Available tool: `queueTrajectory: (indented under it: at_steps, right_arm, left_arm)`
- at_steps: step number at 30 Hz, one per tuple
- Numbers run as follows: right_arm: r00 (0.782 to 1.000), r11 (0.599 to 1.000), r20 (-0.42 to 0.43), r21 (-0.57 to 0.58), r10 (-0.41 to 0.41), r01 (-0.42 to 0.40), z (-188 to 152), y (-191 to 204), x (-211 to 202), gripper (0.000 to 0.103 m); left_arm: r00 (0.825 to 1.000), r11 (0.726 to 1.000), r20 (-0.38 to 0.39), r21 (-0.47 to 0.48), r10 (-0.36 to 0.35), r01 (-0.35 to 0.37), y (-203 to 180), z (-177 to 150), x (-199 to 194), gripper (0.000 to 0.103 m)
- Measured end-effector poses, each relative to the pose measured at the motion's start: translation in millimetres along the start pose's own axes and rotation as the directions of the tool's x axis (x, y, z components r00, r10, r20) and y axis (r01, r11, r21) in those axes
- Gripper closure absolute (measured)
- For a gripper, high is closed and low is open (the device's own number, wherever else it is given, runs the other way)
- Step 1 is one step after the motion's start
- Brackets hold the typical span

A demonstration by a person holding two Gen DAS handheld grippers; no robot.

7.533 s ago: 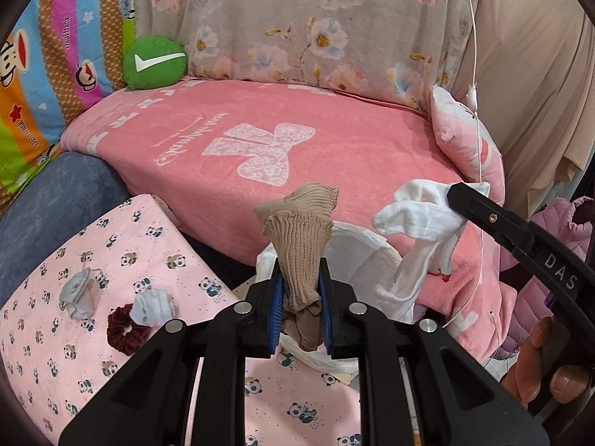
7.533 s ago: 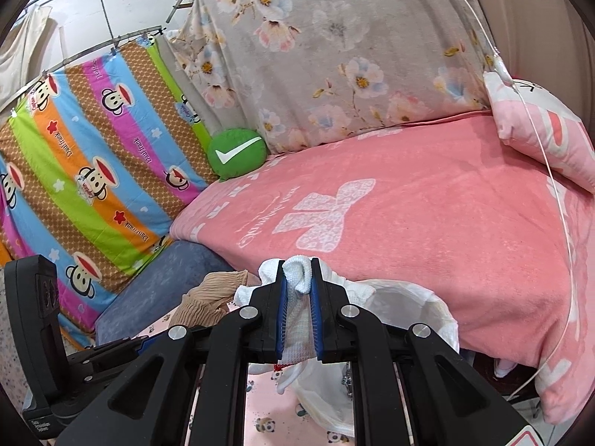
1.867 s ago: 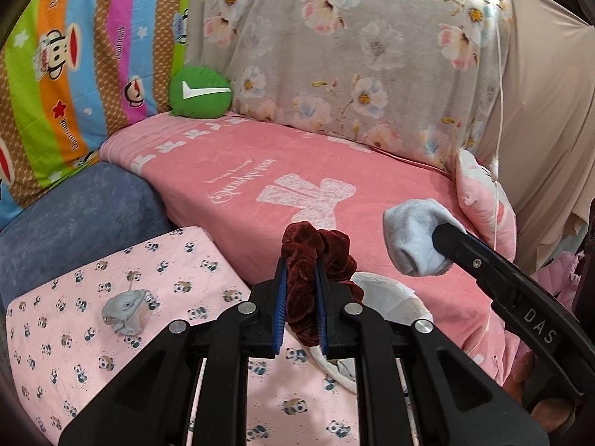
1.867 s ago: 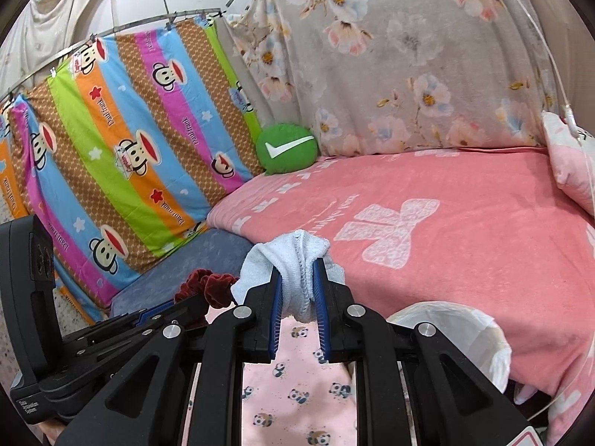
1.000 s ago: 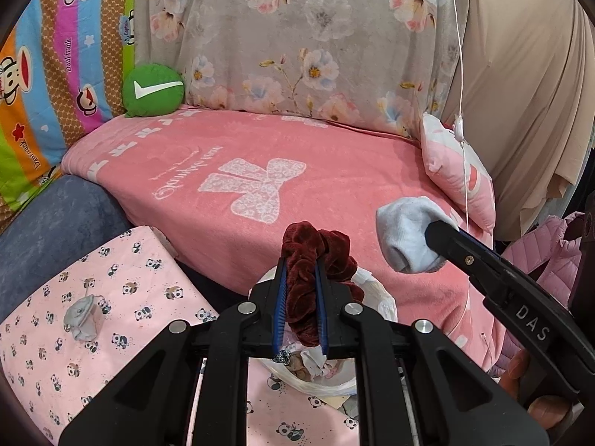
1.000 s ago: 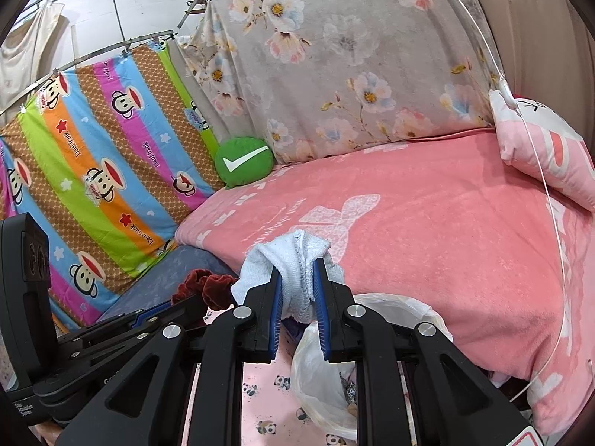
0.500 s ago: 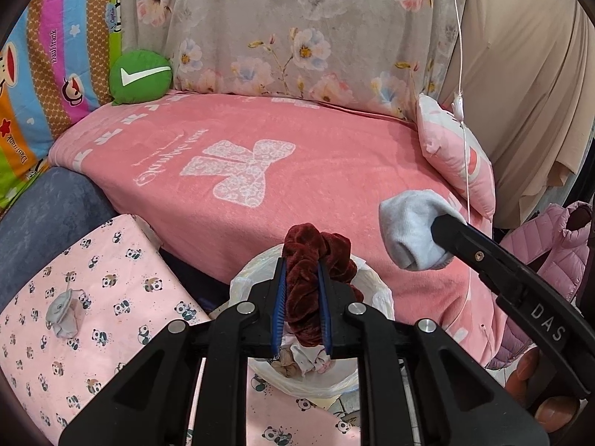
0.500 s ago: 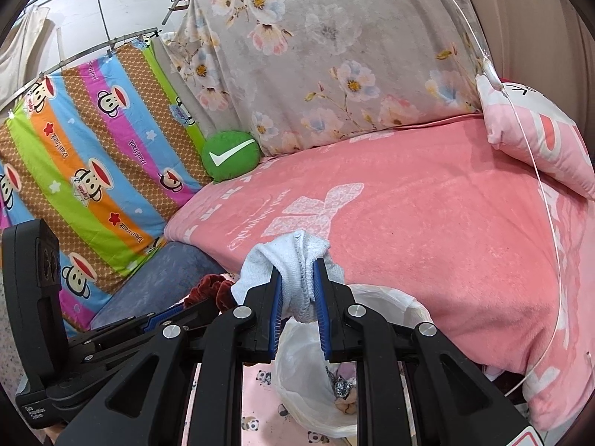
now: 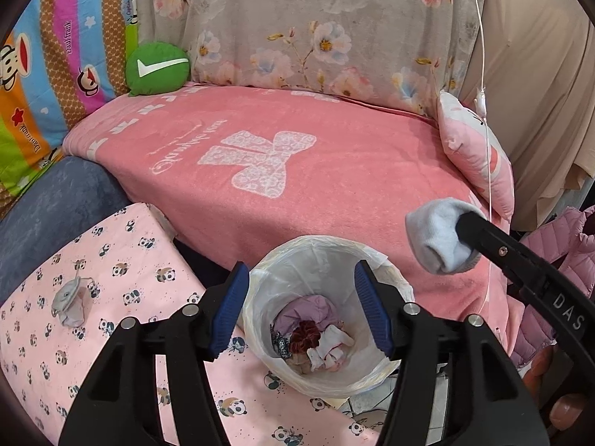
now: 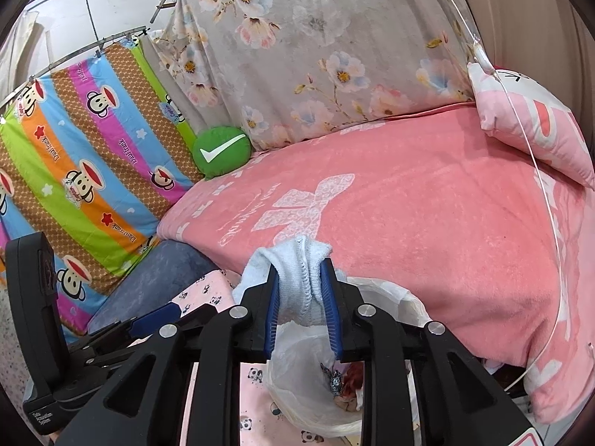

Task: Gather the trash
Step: 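Carry the scrunchie and sock over the wastebasket and open both grippers, then move both grippers back over the grey cap and grey sock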

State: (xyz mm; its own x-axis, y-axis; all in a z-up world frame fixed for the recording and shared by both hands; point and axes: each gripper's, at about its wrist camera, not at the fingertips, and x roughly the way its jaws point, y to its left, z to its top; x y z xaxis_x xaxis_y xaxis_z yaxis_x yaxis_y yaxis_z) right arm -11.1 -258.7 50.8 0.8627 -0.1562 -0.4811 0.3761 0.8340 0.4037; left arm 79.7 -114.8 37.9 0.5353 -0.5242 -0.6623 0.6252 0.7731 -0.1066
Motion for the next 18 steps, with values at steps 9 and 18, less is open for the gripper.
queueTrajectory:
  at_steps: [9, 18]
  right_arm:
    - [1.000, 1.000, -0.012, -0.010, 0.000, 0.000, -4, 4, 9, 0.072]
    - [1.000, 1.000, -0.026, -0.027, 0.010, -0.011, -8, 14, 14, 0.072]
  left_arm:
    - [1.000, 0.999, -0.002, -0.040, 0.011, -0.011, 17, -7, -5, 0.047]
    - [1.000, 0.998, -0.002, -0.063, 0.017, -0.017, 28, -10, -7, 0.047]
